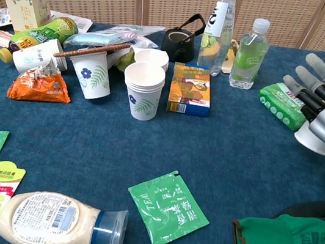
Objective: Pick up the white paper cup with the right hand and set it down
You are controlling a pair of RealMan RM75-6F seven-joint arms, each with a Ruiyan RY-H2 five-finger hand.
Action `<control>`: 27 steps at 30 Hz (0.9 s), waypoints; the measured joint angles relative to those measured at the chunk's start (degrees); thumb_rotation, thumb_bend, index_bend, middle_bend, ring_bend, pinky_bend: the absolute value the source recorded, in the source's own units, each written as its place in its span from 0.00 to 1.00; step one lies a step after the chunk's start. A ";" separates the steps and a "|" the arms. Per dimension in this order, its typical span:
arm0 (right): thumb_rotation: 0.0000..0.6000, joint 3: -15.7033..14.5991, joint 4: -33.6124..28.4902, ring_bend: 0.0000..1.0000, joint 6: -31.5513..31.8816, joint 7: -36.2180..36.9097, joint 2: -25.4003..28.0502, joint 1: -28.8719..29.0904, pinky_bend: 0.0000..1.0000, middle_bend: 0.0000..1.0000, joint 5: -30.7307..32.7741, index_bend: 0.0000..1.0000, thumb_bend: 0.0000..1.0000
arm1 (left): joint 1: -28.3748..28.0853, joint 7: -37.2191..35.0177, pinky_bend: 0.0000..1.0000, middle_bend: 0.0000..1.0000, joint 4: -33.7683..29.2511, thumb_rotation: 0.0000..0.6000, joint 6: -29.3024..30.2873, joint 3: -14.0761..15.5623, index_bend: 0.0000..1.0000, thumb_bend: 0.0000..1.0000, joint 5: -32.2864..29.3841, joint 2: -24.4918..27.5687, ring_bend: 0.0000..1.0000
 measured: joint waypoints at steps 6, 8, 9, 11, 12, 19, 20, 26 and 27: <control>1.00 -0.22 0.90 0.00 -0.84 -1.43 -0.25 -0.70 0.00 0.00 0.47 0.33 0.39 | 0.03 -0.13 0.00 0.00 0.06 1.00 0.10 0.00 0.00 0.33 -0.07 0.03 0.00; 1.00 -0.31 0.89 0.00 -0.93 -1.54 -0.26 -0.90 0.00 0.00 0.59 0.31 0.39 | 0.03 -0.09 0.00 0.00 0.09 1.00 0.08 0.02 0.00 0.33 -0.02 0.00 0.00; 1.00 -0.33 0.92 0.00 -0.92 -1.57 -0.30 -0.95 0.00 0.00 0.58 0.31 0.39 | 0.03 -0.07 0.00 0.00 0.09 1.00 0.07 0.03 0.00 0.33 -0.01 -0.01 0.00; 1.00 -0.30 0.93 0.00 -0.89 -1.78 -0.43 -1.05 0.00 0.00 0.66 0.31 0.39 | 0.01 -0.01 0.00 0.00 0.09 1.00 0.01 0.05 0.00 0.33 0.02 -0.03 0.00; 1.00 -0.28 0.89 0.00 -0.88 -1.91 -0.51 -1.11 0.00 0.00 0.69 0.31 0.39 | 0.02 0.01 0.00 0.00 0.08 1.00 0.02 0.06 0.00 0.33 0.04 -0.02 0.00; 1.00 -0.71 -0.88 0.00 -0.81 -2.52 -0.21 -1.72 0.00 0.00 0.61 0.23 0.38 | 0.06 -0.03 0.00 0.00 0.10 1.00 0.13 0.03 0.00 0.33 -0.05 -0.05 0.00; 1.00 -0.86 -1.40 0.00 -0.91 -2.64 -0.05 -1.87 0.00 0.00 0.58 0.22 0.38 | 0.05 -0.01 0.00 0.00 0.12 1.00 0.11 0.05 0.00 0.33 0.01 -0.06 0.00; 1.00 -1.49 -3.62 0.00 -1.35 -3.58 0.68 -2.41 0.00 0.00 0.21 0.13 0.37 | 0.14 -0.08 0.00 0.00 0.15 1.00 0.31 0.07 0.00 0.33 0.02 -0.04 0.00; 1.00 -1.53 -3.94 0.00 -1.33 -3.72 0.79 -2.45 0.00 0.00 0.11 0.13 0.37 | 0.15 -0.10 0.00 0.00 0.16 1.00 0.32 0.08 0.00 0.33 0.03 -0.06 0.00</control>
